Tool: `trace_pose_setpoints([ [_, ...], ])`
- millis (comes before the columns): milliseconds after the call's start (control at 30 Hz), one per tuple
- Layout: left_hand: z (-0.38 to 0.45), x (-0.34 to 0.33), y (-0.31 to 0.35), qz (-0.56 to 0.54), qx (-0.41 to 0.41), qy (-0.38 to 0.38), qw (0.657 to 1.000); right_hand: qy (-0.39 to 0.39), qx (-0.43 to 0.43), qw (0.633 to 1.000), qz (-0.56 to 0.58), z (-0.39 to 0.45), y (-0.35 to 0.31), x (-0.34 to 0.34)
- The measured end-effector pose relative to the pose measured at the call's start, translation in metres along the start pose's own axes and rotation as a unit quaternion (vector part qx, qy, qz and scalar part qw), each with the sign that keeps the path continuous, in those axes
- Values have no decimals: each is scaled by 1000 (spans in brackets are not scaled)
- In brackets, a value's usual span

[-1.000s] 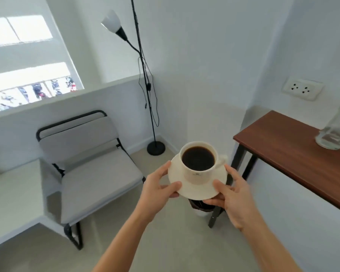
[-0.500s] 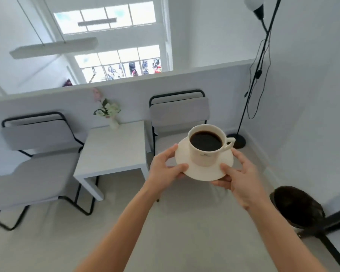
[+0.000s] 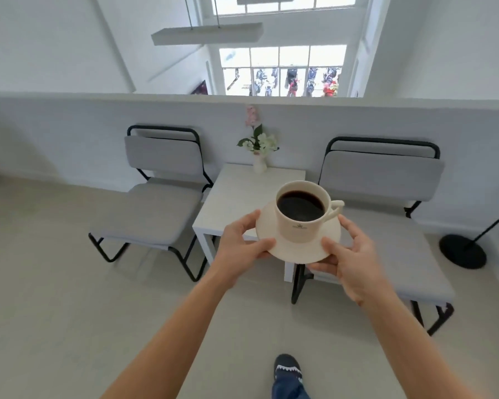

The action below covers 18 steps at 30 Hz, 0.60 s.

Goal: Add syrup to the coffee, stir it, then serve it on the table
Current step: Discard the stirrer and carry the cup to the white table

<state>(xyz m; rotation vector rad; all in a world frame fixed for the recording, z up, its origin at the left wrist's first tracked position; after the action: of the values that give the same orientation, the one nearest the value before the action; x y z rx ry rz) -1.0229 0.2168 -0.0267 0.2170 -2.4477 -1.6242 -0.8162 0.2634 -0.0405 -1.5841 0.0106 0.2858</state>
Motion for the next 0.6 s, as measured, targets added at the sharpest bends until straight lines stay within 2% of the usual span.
trace_pose_setpoints([
  [300,128,79,26,-12,31,65,997,-61,-31,997,-21,153,36,-86],
  [600,277,150,32,34,51,69,996,-45,-63,996,-43,278,89,-157],
])
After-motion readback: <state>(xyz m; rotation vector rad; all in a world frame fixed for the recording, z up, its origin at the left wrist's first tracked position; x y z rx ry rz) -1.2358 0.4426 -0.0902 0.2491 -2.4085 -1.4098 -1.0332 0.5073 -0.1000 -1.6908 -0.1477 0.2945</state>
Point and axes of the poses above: each hand's wrist, its own z-axis towards the middle knuckle, its own x-axis out of the back of the hand, y = z × x, the point moved 8 cm from there along z, towards the middle knuckle, and after that the axes turned 15 degrees about x, right-handed, at the moved point
